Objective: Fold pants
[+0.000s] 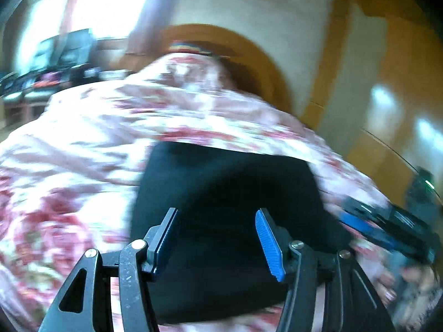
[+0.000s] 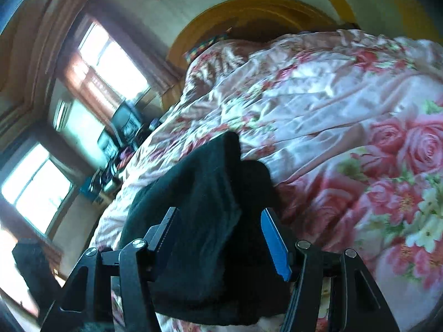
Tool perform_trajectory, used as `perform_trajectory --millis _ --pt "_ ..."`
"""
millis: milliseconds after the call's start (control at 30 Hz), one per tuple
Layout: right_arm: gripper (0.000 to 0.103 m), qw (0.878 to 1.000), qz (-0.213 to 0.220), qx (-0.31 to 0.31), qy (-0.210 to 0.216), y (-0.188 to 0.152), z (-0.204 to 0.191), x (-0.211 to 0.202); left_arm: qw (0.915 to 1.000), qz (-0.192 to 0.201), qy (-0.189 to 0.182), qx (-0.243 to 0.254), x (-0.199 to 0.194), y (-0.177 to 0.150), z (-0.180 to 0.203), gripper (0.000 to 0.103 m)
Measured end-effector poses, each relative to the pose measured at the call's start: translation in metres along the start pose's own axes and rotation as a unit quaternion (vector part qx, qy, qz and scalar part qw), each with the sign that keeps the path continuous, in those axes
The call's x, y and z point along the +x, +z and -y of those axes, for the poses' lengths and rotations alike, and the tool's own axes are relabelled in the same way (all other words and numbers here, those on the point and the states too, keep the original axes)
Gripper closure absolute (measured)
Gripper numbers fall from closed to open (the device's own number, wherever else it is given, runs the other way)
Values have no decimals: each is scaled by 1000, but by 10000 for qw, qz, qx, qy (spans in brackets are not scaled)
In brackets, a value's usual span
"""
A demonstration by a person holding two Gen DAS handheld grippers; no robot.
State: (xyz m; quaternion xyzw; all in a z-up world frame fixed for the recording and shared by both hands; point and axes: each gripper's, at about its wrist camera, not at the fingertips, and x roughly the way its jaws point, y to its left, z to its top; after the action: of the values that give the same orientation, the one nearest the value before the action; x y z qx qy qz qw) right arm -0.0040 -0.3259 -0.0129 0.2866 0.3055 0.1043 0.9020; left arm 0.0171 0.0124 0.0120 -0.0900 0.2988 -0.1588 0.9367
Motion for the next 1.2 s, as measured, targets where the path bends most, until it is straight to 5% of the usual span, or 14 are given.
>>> perform_trajectory --millis 133,167,300,367,433,500,633,833,933,1067,1200 --pt "41 9994 -327 93 -18 -11 4 17 9967 -360 590 -434 18 -6 -43 43" --pt "41 9992 -354 167 18 -13 6 19 9954 -462 606 -581 24 -10 -52 33" --pt "45 9988 -399 101 248 -15 3 22 9859 -705 43 -1517 35 -26 -77 30" --pt "55 9982 -501 -20 327 -16 -2 25 9844 -800 -226 -1552 39 -27 -72 30" --pt "85 9972 -620 25 425 -17 -3 29 9898 -794 -289 -1149 41 -29 -56 30" --pt "85 9974 -524 113 478 -14 -5 23 9959 -605 -138 -663 35 -30 -38 32" --pt "86 9993 -92 -137 328 2 -15 -3 9976 -274 -250 -586 20 -23 -27 34" --pt "86 9940 -804 657 -339 -13 26 26 9975 -651 254 -74 35 -35 -12 34" --pt "86 9948 -780 318 -575 -13 20 28 9969 -625 417 237 33 -41 -3 33" --pt "66 9940 -643 -28 -879 -9 5 22 9970 -672 375 14 29 -34 -10 33" --pt "62 9936 165 -454 -1018 11 -8 -9 9977 -331 567 -143 11 -13 -14 33"
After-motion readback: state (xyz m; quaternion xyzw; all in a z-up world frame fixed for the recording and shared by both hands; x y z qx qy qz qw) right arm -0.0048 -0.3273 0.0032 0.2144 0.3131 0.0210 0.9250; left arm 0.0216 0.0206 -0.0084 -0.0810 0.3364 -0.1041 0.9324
